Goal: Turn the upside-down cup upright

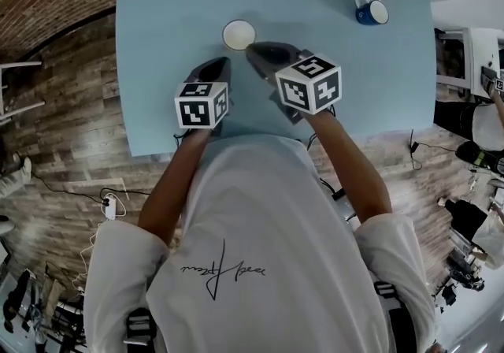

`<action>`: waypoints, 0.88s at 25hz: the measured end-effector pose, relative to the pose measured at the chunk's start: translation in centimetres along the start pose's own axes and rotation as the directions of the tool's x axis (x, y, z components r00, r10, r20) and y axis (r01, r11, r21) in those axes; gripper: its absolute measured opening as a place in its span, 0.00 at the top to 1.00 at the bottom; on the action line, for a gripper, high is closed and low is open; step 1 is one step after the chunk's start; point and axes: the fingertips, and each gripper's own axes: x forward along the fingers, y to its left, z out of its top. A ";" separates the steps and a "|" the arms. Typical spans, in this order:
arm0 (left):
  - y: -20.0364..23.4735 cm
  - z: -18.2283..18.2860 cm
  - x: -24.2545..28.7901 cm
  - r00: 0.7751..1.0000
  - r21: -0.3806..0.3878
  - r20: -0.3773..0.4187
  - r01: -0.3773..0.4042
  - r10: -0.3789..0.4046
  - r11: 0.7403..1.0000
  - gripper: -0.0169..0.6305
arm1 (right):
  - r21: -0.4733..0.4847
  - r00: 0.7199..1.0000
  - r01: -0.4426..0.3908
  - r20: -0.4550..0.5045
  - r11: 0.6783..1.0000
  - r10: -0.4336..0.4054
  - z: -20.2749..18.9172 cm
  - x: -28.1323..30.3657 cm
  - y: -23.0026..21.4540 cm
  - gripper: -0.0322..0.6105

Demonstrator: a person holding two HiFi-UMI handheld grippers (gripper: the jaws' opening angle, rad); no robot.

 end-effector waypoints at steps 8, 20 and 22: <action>-1.5 2.0 -2.0 0.998 0.001 0.063 0.031 -0.031 1.000 0.96 | -0.014 0.999 -0.003 0.051 1.000 0.003 0.6 -3.3 0.0 0.91; -5.1 4.6 -5.8 0.984 0.072 0.156 0.079 -0.090 0.994 0.96 | -0.037 0.992 0.003 0.129 0.999 0.002 0.3 -7.5 2.1 0.92; -5.5 4.6 -6.5 0.982 0.070 0.165 0.086 -0.096 0.994 0.96 | -0.030 0.991 -0.008 0.137 1.000 0.012 -0.1 -8.0 2.8 0.92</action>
